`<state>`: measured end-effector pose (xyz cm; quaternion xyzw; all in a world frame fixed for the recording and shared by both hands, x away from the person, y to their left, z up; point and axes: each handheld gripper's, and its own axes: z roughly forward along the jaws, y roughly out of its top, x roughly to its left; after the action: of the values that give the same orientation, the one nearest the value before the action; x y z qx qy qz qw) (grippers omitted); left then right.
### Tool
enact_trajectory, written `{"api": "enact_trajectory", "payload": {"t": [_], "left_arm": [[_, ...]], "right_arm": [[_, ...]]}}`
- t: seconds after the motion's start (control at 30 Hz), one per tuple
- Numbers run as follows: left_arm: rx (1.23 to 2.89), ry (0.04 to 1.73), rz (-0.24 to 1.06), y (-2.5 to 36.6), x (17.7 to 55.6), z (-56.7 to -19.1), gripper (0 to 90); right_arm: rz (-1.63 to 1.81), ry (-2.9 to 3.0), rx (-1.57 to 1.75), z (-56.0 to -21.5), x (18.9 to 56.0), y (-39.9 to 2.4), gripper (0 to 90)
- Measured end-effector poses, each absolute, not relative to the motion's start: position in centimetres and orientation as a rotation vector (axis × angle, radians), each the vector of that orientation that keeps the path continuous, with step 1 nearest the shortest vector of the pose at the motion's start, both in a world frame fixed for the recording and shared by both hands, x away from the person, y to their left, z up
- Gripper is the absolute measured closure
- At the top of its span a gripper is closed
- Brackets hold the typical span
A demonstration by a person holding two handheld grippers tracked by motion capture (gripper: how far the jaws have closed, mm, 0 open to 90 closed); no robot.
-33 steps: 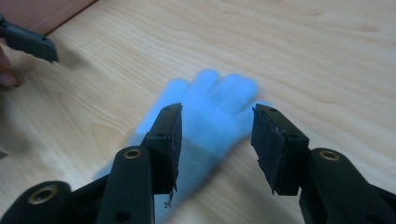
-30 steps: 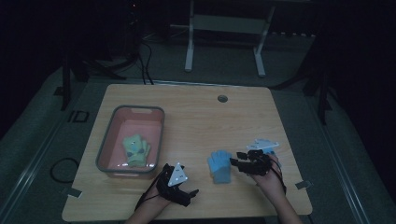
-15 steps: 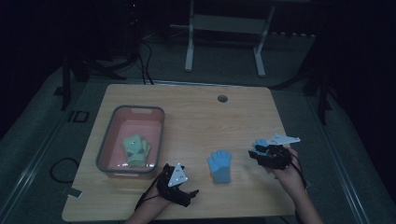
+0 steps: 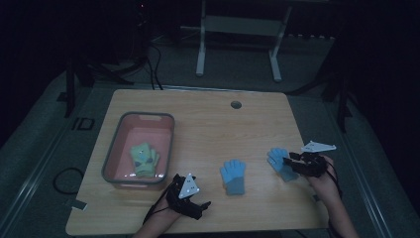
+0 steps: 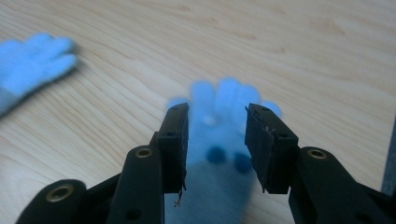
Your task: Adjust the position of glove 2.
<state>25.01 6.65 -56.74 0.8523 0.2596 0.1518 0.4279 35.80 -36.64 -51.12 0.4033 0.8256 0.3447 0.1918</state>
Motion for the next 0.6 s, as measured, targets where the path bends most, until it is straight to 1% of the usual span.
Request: {"api": "enact_trajectory", "payload": {"t": [0.2,0.27,0.5,0.6], "left_arm": [[2.131,0.647,0.377,6.6,25.0,-56.7,3.4],[2.13,0.647,0.379,6.7,25.0,-56.7,3.4],[2.129,0.646,0.376,6.7,25.0,-56.7,3.4],[2.127,0.648,0.375,6.7,25.0,-56.7,3.4]], "right_arm": [[0.948,2.349,1.153,-52.5,36.6,-37.2,59.0],[0.955,2.366,1.163,-53.0,36.9,-37.0,62.4],[0.925,2.407,1.145,-54.4,37.8,-36.5,63.1],[0.925,2.406,1.15,-54.4,37.7,-36.5,68.9]]}}
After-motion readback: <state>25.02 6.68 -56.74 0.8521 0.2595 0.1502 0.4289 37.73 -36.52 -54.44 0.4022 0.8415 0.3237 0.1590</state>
